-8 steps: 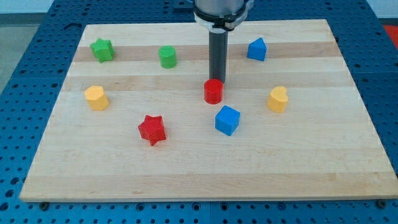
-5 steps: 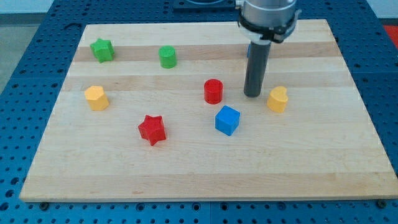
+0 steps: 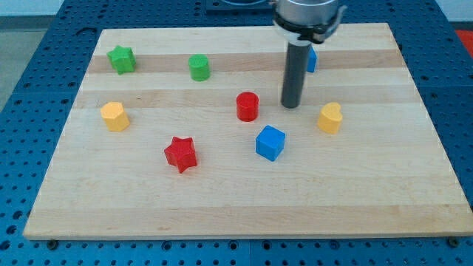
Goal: Place the red circle above the red star
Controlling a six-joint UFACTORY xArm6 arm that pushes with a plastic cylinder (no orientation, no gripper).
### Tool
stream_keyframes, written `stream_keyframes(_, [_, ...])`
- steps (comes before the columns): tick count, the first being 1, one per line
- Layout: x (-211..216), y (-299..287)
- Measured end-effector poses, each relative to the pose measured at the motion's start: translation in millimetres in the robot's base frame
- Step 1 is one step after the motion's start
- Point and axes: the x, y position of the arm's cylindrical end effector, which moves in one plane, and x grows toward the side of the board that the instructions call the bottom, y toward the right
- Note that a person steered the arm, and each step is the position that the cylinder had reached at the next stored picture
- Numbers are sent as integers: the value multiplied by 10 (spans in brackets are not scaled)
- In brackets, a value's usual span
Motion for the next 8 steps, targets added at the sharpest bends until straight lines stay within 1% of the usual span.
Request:
stream_keyframes(1, [125, -565])
stream_keyframes(2, [164, -639])
stream_keyframes(3, [192, -492])
stream_keyframes(4, [338, -531])
stream_keyframes(6, [381, -1380])
stream_keyframes(7, [362, -1190])
stream_keyframes(8, [204, -1004])
